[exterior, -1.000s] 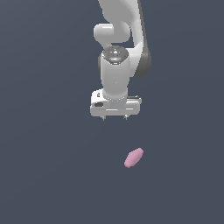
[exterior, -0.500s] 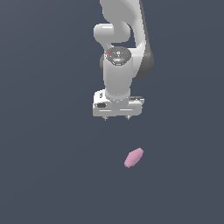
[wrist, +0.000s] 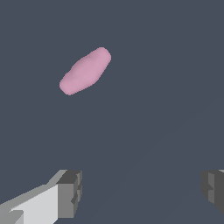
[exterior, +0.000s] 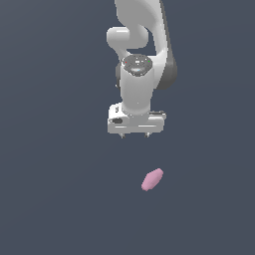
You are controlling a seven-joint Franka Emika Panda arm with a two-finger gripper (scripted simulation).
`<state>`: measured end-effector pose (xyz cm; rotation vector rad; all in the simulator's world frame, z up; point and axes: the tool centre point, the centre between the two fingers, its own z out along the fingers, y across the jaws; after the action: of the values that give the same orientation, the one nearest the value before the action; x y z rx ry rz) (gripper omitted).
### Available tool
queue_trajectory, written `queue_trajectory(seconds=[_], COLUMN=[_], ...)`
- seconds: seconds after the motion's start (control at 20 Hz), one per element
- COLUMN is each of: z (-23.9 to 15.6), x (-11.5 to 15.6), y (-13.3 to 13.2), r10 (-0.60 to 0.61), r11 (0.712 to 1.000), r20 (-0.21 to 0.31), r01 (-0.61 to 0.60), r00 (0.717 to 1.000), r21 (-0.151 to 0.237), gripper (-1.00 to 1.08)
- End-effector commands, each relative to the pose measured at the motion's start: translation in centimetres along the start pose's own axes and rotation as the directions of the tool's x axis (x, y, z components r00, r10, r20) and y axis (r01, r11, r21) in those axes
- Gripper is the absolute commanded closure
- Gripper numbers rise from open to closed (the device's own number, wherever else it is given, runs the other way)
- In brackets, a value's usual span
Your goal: Pick up the object and move it to a goal position.
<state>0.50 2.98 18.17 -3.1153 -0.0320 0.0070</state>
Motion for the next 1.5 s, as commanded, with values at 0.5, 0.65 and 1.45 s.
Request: queue_trajectory(seconds=[0.5,0.65,1.45], z=[1.4,2.1,6.9], x=[2.8,3.9,9.6], y=[-0.9,-1.4,-4.4], r10=[0.153,0.217,0.565], r11=[0.988,0.976,0.825], r20=[0.001,0.001,-0.006], r01=[-0.153,-0.217,-0.565], r00=[0.988,0.976,0.825], r21=[0.002,0.002,-0.007], gripper=[-0.92,-0.92,-0.92])
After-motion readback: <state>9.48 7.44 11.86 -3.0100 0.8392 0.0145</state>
